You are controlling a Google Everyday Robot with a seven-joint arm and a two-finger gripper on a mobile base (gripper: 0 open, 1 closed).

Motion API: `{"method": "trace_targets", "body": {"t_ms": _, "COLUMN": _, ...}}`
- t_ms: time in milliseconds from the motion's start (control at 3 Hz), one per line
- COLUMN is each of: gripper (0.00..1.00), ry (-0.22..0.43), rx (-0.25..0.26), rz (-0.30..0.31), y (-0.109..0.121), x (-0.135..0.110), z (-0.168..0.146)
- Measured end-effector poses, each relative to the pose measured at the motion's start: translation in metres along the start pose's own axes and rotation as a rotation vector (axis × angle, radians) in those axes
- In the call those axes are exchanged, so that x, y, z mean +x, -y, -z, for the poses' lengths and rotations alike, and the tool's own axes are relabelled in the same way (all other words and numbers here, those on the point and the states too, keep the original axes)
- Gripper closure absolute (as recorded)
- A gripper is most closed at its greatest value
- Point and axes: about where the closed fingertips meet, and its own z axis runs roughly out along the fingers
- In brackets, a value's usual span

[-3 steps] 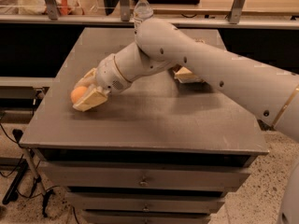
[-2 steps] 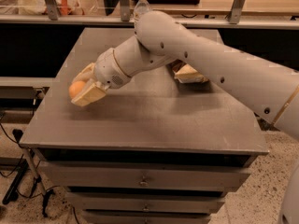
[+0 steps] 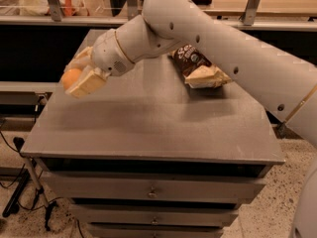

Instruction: Pick orange

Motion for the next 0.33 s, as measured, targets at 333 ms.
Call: {"method": "trace_targets", "body": {"t_ms": 333, "gripper": 1.00, "ry": 0.006, "rx": -0.006, "rz": 0.006, "y": 0.0011, "x": -0.0050, "z": 0.0022}}
